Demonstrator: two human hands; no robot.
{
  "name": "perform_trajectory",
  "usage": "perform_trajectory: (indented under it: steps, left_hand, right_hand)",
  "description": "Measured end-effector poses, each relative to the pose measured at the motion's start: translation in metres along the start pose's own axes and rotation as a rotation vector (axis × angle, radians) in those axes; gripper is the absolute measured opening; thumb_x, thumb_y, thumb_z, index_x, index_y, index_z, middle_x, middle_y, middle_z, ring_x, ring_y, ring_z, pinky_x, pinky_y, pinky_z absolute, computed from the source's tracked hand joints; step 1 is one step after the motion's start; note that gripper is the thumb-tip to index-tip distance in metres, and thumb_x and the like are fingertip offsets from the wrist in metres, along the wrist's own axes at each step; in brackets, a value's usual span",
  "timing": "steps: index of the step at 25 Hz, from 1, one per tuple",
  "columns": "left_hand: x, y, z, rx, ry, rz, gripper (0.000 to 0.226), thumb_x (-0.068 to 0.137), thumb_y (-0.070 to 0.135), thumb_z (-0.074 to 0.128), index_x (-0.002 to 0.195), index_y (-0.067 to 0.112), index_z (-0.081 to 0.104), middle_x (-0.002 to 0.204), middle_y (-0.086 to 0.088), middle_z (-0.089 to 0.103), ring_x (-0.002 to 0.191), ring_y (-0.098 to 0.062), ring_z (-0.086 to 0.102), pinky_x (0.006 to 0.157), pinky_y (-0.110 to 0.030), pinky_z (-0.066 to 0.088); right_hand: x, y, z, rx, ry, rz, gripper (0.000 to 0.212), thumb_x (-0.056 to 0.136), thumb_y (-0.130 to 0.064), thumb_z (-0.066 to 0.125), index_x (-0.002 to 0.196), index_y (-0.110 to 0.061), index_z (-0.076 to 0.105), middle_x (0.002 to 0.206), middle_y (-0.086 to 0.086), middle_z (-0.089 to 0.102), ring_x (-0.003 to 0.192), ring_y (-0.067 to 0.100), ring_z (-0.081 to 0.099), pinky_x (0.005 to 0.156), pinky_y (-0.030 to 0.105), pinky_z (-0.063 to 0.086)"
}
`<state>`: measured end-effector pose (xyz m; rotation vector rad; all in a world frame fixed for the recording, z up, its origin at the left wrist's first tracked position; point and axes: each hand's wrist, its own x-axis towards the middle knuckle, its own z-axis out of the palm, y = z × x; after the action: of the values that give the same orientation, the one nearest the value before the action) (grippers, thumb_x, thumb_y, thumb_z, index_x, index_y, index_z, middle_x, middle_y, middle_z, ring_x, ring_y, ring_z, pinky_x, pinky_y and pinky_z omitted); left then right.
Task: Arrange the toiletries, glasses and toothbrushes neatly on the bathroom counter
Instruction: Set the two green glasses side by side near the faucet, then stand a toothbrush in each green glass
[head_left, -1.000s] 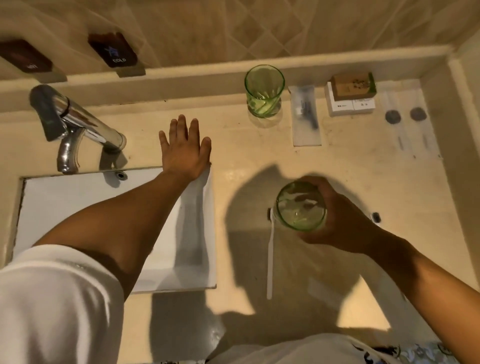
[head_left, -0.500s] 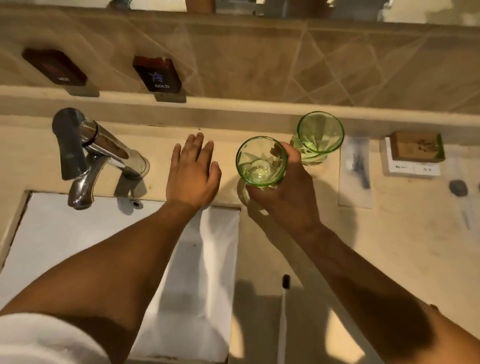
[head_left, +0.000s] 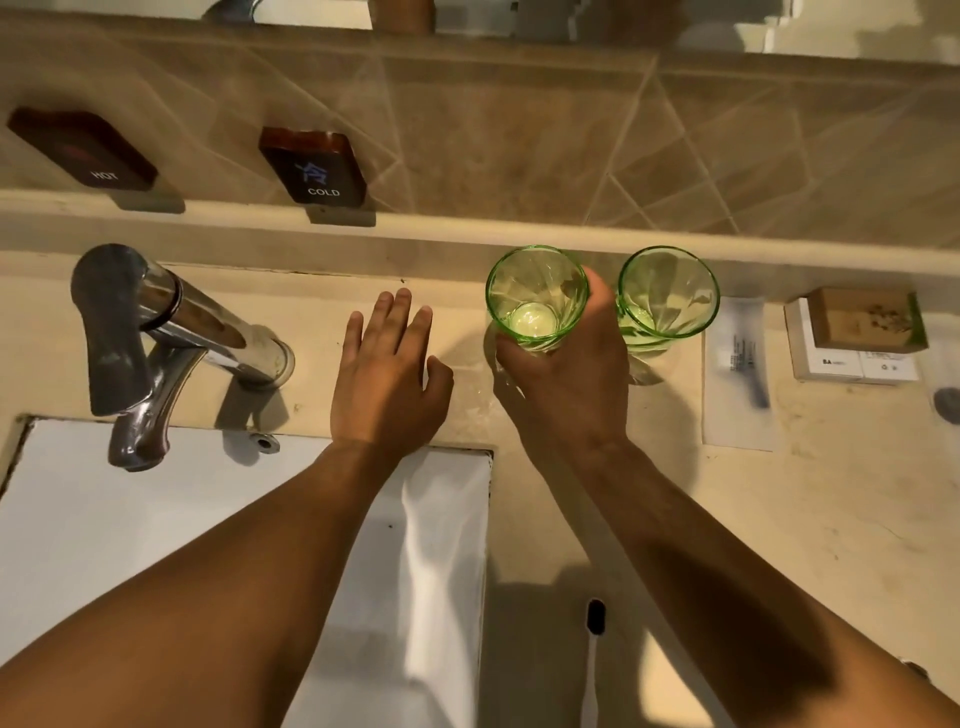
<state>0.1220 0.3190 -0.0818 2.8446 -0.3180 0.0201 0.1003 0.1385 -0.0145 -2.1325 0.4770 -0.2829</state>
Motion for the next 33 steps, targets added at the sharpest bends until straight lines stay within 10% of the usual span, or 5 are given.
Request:
perform_trajectory:
  steps: [15, 20, 23, 27, 33]
  left_hand:
    - [0.000, 0.000, -0.001, -0.003, -0.023, -0.016, 0.067, 0.095, 0.040, 0.031, 0.155, 0.012, 0.041, 0.168, -0.013, 0.029, 0.158, -0.029, 0.018, 0.129, -0.051, 0.010]
    - [0.000, 0.001, 0.000, 0.067, -0.105, -0.053, 0.073, 0.095, 0.046, 0.028, 0.164, 0.021, 0.023, 0.174, -0.005, 0.011, 0.160, -0.021, 0.005, 0.129, -0.045, 0.000]
    - [0.002, 0.001, 0.000, 0.130, -0.167, -0.031, 0.076, 0.099, 0.055, 0.021, 0.166, 0.022, 0.008, 0.175, -0.005, -0.001, 0.160, -0.021, -0.005, 0.128, -0.048, -0.004]
    - [0.006, 0.006, -0.002, 0.147, -0.254, -0.053, 0.077, 0.101, 0.061, 0.012, 0.166, 0.023, -0.004, 0.174, -0.005, -0.012, 0.159, -0.022, -0.015, 0.127, -0.051, -0.009]
    - [-0.018, 0.033, 0.003, 0.128, -0.363, -0.197, 0.090, 0.093, 0.075, 0.004, 0.165, 0.023, -0.011, 0.170, -0.010, -0.023, 0.156, -0.030, -0.025, 0.123, -0.057, -0.016]
  right_hand:
    - [-0.003, 0.021, 0.009, 0.026, -0.093, 0.076, 0.094, 0.071, -0.045, 0.085, 0.147, -0.021, 0.035, 0.135, 0.002, 0.056, 0.120, 0.019, 0.058, 0.095, 0.040, 0.055]
    - [-0.085, 0.036, -0.043, -0.135, -0.192, 0.097, 0.023, 0.088, -0.054, 0.065, 0.103, -0.040, 0.055, 0.107, -0.015, 0.061, 0.092, -0.004, 0.061, 0.077, 0.025, 0.055]
    - [-0.132, 0.052, -0.087, -0.372, -0.391, 0.184, 0.046, 0.081, -0.071, 0.051, 0.065, -0.028, 0.054, 0.062, -0.011, 0.061, 0.059, 0.001, 0.059, 0.060, 0.028, 0.050]
    - [-0.183, 0.073, -0.126, -0.723, -0.726, 0.232, 0.069, 0.078, -0.089, 0.040, 0.073, -0.023, 0.060, 0.071, -0.009, 0.064, 0.066, 0.010, 0.062, 0.068, 0.031, 0.055]
    - [-0.205, 0.085, -0.128, -0.619, -0.802, 0.215, 0.031, 0.091, -0.051, 0.060, 0.090, -0.021, 0.070, 0.083, -0.004, 0.070, 0.078, 0.015, 0.068, 0.072, 0.032, 0.057]
